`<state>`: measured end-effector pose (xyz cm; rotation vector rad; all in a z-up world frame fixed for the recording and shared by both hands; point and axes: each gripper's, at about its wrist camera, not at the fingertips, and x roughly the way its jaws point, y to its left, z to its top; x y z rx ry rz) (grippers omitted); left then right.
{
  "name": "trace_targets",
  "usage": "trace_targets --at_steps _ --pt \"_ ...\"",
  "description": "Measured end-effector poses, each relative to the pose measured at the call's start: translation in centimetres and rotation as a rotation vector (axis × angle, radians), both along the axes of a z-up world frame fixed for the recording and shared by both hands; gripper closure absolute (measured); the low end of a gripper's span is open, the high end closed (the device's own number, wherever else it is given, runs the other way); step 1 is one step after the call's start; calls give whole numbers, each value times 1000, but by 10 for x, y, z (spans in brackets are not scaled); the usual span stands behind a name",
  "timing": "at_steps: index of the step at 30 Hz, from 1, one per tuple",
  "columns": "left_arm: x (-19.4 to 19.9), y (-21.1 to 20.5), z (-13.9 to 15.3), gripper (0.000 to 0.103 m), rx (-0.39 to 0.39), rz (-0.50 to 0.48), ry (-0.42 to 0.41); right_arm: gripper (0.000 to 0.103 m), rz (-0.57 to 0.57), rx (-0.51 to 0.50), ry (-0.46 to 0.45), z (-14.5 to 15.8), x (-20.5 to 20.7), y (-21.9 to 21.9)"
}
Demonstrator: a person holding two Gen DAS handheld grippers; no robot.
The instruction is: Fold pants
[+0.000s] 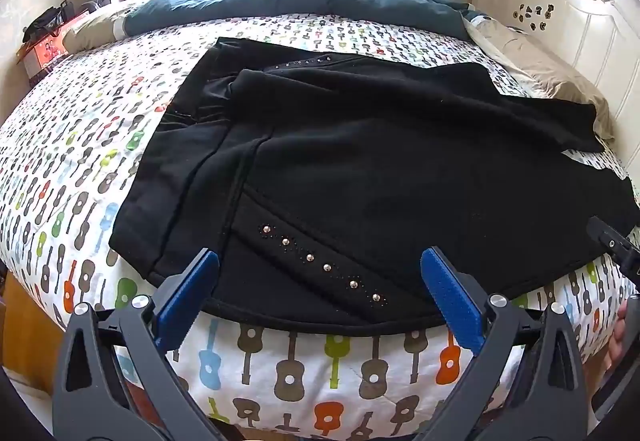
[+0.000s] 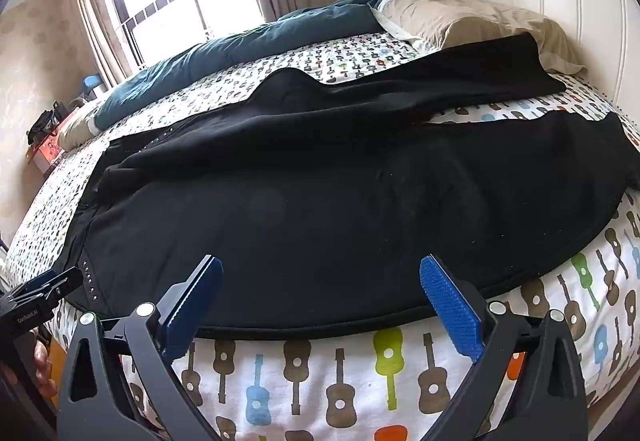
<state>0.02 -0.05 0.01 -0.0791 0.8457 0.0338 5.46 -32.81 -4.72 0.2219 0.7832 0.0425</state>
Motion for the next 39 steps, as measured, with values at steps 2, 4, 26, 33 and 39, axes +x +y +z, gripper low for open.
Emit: trace_targets --at_steps 2,4,26,33,39 --pt "0 -1 0 2 1 0 1 5 1 1 3 0 1 0" --pt "1 -1 0 2 0 0 4 5 -1 5 4 -1 1 0" --pt "3 -5 -5 2 2 -3 3 5 -3 11 17 -5 0 -1" --pt "3 -5 -3 2 -5 -6 0 5 -3 11 19 -6 0 -1" --pt "4 -5 -4 2 6 -5 -2 5 -4 11 21 -6 0 -2"
